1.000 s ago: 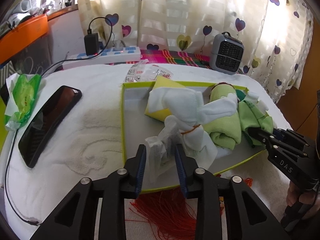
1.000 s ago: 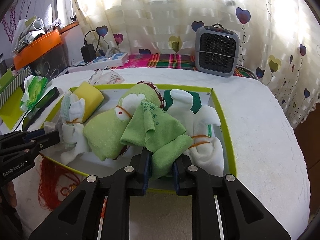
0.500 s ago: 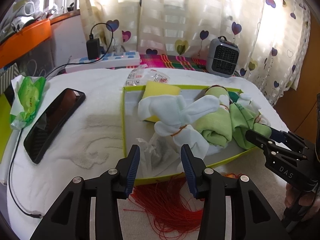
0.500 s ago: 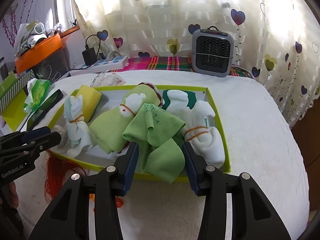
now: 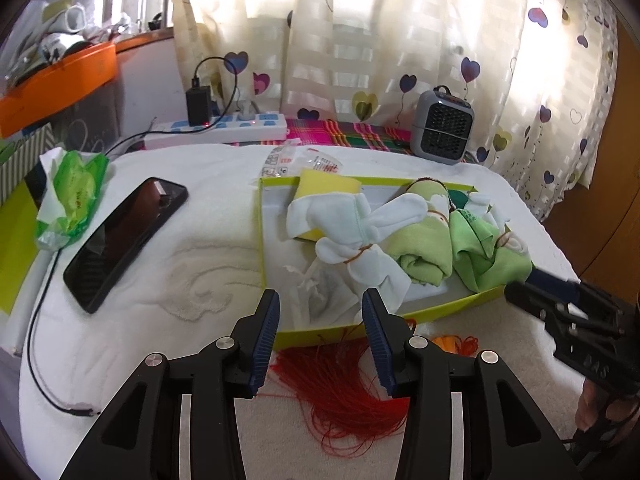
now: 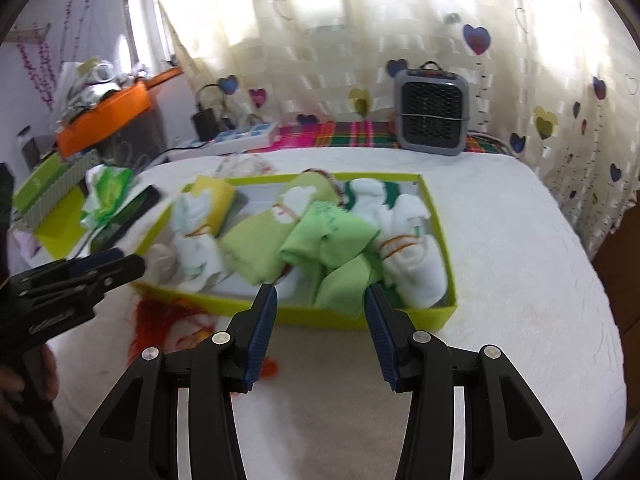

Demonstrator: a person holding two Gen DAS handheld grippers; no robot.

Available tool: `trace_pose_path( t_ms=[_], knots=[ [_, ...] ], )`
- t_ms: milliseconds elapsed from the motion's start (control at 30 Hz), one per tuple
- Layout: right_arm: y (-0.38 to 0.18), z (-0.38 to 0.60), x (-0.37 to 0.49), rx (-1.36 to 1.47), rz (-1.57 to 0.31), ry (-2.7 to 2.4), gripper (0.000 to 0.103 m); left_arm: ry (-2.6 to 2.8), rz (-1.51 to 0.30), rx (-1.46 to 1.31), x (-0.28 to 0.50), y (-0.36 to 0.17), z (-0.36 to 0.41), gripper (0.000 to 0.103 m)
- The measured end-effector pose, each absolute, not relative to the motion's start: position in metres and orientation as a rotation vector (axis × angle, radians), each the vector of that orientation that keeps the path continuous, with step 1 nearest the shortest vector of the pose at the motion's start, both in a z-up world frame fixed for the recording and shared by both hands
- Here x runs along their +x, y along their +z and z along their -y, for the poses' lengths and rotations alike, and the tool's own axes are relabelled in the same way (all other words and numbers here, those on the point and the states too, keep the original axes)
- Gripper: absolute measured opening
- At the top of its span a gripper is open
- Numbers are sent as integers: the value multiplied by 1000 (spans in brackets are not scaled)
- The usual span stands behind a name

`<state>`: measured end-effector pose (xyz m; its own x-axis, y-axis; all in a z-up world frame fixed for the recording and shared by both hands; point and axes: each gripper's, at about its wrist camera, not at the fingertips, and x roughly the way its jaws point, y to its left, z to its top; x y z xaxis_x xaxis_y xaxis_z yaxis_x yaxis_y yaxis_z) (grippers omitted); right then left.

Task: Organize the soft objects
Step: 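Move both open tools toward the red tassel ornament and orange carrot item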

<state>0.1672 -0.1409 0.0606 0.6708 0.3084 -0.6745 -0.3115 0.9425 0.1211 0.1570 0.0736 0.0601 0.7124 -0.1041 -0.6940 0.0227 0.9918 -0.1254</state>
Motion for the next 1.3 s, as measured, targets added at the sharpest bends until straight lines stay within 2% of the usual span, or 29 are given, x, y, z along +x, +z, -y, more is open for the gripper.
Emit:
trace_pose_path(
  t_ms=[833,1000,1300],
  knots=[
    [29,88,152,-112,-857,459,47,-87,-768,-166,126,56,-94,42],
    [23,85,156,-106,-879,462,38,-110,-774,-175,123,55,-94,42],
    [18,84,162,-131,-901,429,37,-122,-780,-175,124,54,-92,42]
  ],
)
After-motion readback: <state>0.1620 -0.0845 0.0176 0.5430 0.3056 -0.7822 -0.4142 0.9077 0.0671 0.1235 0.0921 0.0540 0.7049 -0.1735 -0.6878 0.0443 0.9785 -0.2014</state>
